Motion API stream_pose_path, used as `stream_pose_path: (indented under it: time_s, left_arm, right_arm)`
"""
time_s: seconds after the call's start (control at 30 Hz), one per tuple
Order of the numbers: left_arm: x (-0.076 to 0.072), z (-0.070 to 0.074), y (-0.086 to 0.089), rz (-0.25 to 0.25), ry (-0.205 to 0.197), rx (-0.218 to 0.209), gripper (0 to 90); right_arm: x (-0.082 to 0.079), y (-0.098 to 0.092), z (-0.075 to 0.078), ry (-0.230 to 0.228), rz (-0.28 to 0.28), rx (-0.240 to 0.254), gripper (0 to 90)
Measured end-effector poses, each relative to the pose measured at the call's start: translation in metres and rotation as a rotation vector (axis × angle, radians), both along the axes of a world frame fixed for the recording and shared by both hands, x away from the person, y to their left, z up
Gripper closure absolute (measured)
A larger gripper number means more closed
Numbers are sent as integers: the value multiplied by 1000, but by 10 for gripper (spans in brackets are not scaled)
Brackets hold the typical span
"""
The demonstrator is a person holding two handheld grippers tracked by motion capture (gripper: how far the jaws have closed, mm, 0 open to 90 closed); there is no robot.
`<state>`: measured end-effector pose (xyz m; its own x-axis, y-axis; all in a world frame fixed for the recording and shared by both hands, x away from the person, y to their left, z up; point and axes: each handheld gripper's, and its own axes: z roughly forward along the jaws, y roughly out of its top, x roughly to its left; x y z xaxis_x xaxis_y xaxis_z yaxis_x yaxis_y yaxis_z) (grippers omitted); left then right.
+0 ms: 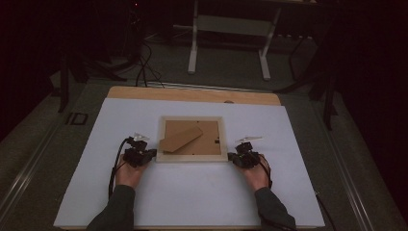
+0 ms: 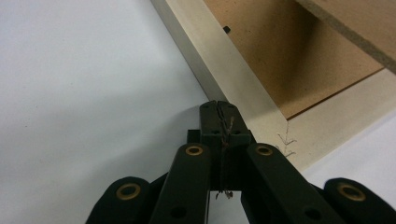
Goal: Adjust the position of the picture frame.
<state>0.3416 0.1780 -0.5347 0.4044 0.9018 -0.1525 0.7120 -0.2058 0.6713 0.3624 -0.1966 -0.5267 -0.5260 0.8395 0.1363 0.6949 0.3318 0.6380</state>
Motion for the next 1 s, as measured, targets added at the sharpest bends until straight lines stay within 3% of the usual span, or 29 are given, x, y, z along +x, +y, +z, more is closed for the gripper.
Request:
stream_pose_path:
  time_s: [0.2,0.5,0.77,1.0]
  left_arm:
    - [-1,0,-4,-11,8,-3,900]
    - [-13,1,-25,-67,0,15,900]
    - [-13,0,-24,-74,-1,2,900]
    - [-14,-1,-23,-82,-6,-7,900]
  right_arm:
    - [-2,-3,0,0,2,5,900]
    - [-10,-31,-3,6,-30,56,900]
    - [-20,-36,-8,-35,-39,92,900]
    - [-27,-38,-7,-33,-16,86,900]
